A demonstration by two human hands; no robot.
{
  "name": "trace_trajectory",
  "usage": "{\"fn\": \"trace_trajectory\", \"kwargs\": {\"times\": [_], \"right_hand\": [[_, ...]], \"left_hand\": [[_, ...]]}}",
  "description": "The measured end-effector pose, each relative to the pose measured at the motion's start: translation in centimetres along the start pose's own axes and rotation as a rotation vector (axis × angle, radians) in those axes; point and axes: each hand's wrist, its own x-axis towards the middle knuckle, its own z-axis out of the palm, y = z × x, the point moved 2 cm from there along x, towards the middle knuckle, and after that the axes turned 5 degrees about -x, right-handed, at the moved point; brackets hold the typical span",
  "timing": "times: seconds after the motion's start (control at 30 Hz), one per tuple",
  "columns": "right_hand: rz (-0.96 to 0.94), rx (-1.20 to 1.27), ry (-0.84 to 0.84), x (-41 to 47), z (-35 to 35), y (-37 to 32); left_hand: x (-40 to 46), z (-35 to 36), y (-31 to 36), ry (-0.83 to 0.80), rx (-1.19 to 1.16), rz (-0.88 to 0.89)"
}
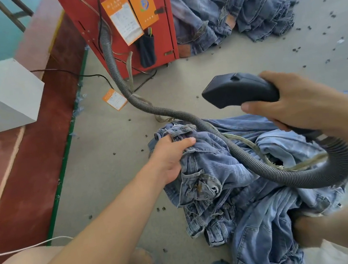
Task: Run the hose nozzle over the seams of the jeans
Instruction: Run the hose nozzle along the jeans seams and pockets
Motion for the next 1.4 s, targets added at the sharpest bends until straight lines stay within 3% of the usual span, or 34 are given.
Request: {"fn": "trace_trajectory", "kwargs": {"times": [0.13, 0.27, 0.37, 0.47, 0.57, 0.67, 0.83, 1.0, 1.1, 1.23, 1.4], "right_hand": [[-0.037, -0.020, -0.063, -0.1, 0.3, -0.1], [-0.068, 0.008, -0.091, -0.3, -0.7, 0.1], [-0.073, -0.036, -0.115, -0.2, -1.2, 0.6], [-0.051, -0.036, -0.142, -0.1, -1.0, 1.1], [-0.067, -0.074, -0.207, -0.2, -0.4, 1.0], [-0.119, -0.118, -0.236, -0.3, 0.4, 0.5], [-0.111, -0.096, -0.239, -0.1, 0.7, 0.5], [-0.064, -0.148, -0.309, -0.2, 1.5, 0.1], [-0.050, -0.248, -0.178, 0.5, 2.8, -0.2], [-0.011, -0.198, -0.011, 0.8, 1.6, -0.5], [-0.034, -0.203, -0.212, -0.9, 1.1, -1.4]], "left_hand": [[-0.7, 0.2, 1.1, -0.301, -0.089, -0.071], [-1.3, -0.1, 1.6, -0.459, -0.256, -0.213], [-0.6, -0.6, 1.9, -0.423, -0.287, -0.170], [-0.6, -0.6, 1.9, -0.407, -0.050, -0.100], [-0.9, -1.2, 2.0, -0.402, 0.119, -0.140], [-1.0, -1.2, 2.1, -0.454, -0.001, -0.218], [-1.0, -0.6, 1.8, -0.479, -0.348, -0.195], [-1.4, 0.0, 0.6, -0.595, -0.161, -0.090], [-1.2, 0.3, -0.3, -0.619, -0.151, -0.119], [-1.0, 0.5, -0.7, -0.597, -0.160, -0.106], [-0.8, 0.9, -0.6, -0.518, -0.224, -0.023]]}}
